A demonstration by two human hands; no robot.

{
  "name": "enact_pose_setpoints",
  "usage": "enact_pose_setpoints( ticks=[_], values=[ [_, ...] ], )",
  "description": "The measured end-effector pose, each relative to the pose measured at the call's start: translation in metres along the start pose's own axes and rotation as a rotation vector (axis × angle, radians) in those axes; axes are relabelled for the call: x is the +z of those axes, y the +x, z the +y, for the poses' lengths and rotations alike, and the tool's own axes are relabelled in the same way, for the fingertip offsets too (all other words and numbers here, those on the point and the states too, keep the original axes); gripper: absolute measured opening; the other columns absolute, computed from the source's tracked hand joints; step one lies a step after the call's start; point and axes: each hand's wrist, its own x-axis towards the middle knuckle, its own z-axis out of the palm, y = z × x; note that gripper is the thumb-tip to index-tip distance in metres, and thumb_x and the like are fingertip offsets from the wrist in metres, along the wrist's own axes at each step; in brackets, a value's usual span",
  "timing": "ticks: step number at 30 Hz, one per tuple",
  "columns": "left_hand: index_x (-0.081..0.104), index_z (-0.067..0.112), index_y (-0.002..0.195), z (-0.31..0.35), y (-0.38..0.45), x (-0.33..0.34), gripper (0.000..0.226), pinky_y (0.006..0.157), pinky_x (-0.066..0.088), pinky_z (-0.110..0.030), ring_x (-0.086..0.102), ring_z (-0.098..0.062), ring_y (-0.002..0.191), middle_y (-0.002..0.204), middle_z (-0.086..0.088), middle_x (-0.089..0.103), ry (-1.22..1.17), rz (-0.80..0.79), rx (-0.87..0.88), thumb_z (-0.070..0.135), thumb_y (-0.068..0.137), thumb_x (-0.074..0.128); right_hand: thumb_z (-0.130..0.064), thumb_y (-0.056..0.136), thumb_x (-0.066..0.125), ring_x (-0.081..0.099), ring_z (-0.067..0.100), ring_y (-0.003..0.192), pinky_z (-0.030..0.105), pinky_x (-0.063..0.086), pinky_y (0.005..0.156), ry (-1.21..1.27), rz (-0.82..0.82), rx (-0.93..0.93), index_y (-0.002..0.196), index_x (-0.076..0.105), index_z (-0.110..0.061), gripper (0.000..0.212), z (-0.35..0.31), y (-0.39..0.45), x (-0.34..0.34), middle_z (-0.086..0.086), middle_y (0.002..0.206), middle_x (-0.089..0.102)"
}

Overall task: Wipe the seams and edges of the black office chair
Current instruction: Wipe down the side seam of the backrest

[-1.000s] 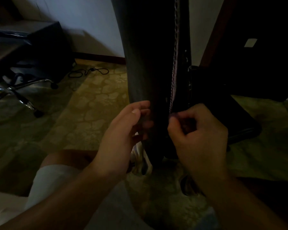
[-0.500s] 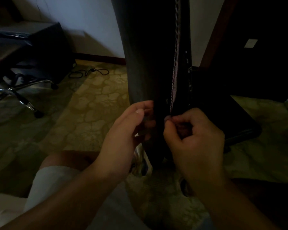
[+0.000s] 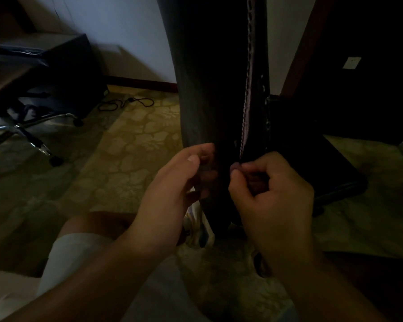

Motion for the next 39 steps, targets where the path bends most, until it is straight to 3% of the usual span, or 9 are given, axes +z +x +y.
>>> enact_pose_setpoints(
  ticks=[3,7,10,16,21,26,30,35,39],
  values=[
    [0.075,0.031,0.106,0.0029,0.0018,0.0043,0.038,0.085,0.049,-0.036,0.070,-0.015,0.103,0.110,0.005,0.074,0.007,-0.005,0.019,0.038,0.086,0.044,-0.029,0.084,0.070,0.063,-0.003,0.072,0.006,0.046,0.056,0.052,0.072,0.057,0.084,0.060,-0.029,0.011,0.0001,0.0050,-0.0022,-0.017,0.072,0.062],
    [0.074,0.030,0.108,0.0034,0.0030,0.0057,0.035,0.085,0.052,-0.035,0.069,-0.018,0.106,0.111,0.003,0.074,0.017,-0.004,0.030,0.037,0.089,0.045,-0.031,0.085,0.068,0.064,-0.004,0.074,0.006,0.047,0.058,0.022,-0.010,0.012,0.087,0.062,-0.024,0.009,-0.0032,0.0016,-0.0010,-0.017,0.075,0.063],
    [0.075,0.033,0.108,0.0024,0.0033,0.0052,0.034,0.090,0.048,-0.041,0.067,-0.020,0.109,0.116,0.002,0.073,0.034,0.000,0.044,0.041,0.086,0.051,-0.024,0.084,0.073,0.063,-0.006,0.070,0.004,0.043,0.053,0.078,0.081,0.095,0.084,0.060,-0.029,0.014,-0.0002,0.0061,-0.0055,-0.018,0.071,0.062],
    [0.070,0.021,0.116,0.0016,0.0011,0.0067,0.039,0.079,0.055,-0.030,0.071,-0.018,0.104,0.112,-0.002,0.074,0.008,-0.023,0.038,0.034,0.090,0.043,-0.026,0.085,0.071,0.062,-0.006,0.077,0.001,0.043,0.058,0.002,0.009,-0.001,0.086,0.062,-0.024,0.009,-0.0048,0.0031,-0.0020,-0.018,0.074,0.061],
    [0.073,0.028,0.115,-0.0015,-0.0014,0.0041,0.040,0.094,0.046,-0.046,0.067,-0.022,0.112,0.119,0.000,0.072,0.078,-0.005,0.005,0.038,0.088,0.045,-0.027,0.085,0.070,0.062,-0.008,0.073,0.002,0.043,0.057,0.038,0.042,0.054,0.085,0.059,-0.027,0.011,-0.0028,0.0059,-0.0042,-0.018,0.073,0.061],
    [0.072,0.028,0.117,-0.0005,-0.0005,0.0048,0.042,0.097,0.047,-0.049,0.065,-0.025,0.116,0.122,0.000,0.071,0.067,-0.003,0.001,0.045,0.084,0.053,-0.029,0.084,0.070,0.062,-0.006,0.070,0.005,0.044,0.055,0.026,0.022,0.044,0.084,0.059,-0.028,0.011,-0.0022,0.0073,-0.0055,-0.017,0.071,0.061],
    [0.071,0.023,0.118,0.0017,-0.0006,0.0037,0.041,0.098,0.048,-0.051,0.065,-0.028,0.116,0.120,-0.003,0.071,0.053,0.003,0.005,0.038,0.089,0.047,-0.028,0.086,0.069,0.063,-0.005,0.073,0.005,0.046,0.057,0.028,-0.011,0.024,0.085,0.060,-0.028,0.010,-0.0056,0.0066,-0.0053,-0.018,0.073,0.061],
    [0.072,0.027,0.116,0.0024,0.0001,0.0049,0.038,0.093,0.046,-0.046,0.066,-0.024,0.114,0.121,0.000,0.071,0.057,-0.003,0.015,0.040,0.087,0.050,-0.026,0.084,0.071,0.061,-0.009,0.071,0.002,0.041,0.054,0.036,0.053,0.031,0.083,0.058,-0.029,0.013,-0.0047,0.0091,-0.0066,-0.020,0.068,0.059],
    [0.073,0.029,0.113,0.0044,0.0005,0.0043,0.037,0.090,0.045,-0.043,0.067,-0.022,0.112,0.119,0.001,0.072,0.038,0.010,0.030,0.038,0.088,0.046,-0.030,0.085,0.068,0.062,-0.005,0.075,0.003,0.044,0.057,-0.013,-0.020,-0.033,0.086,0.060,-0.027,0.009,-0.0062,0.0087,-0.0061,-0.017,0.072,0.061]
  ],
)
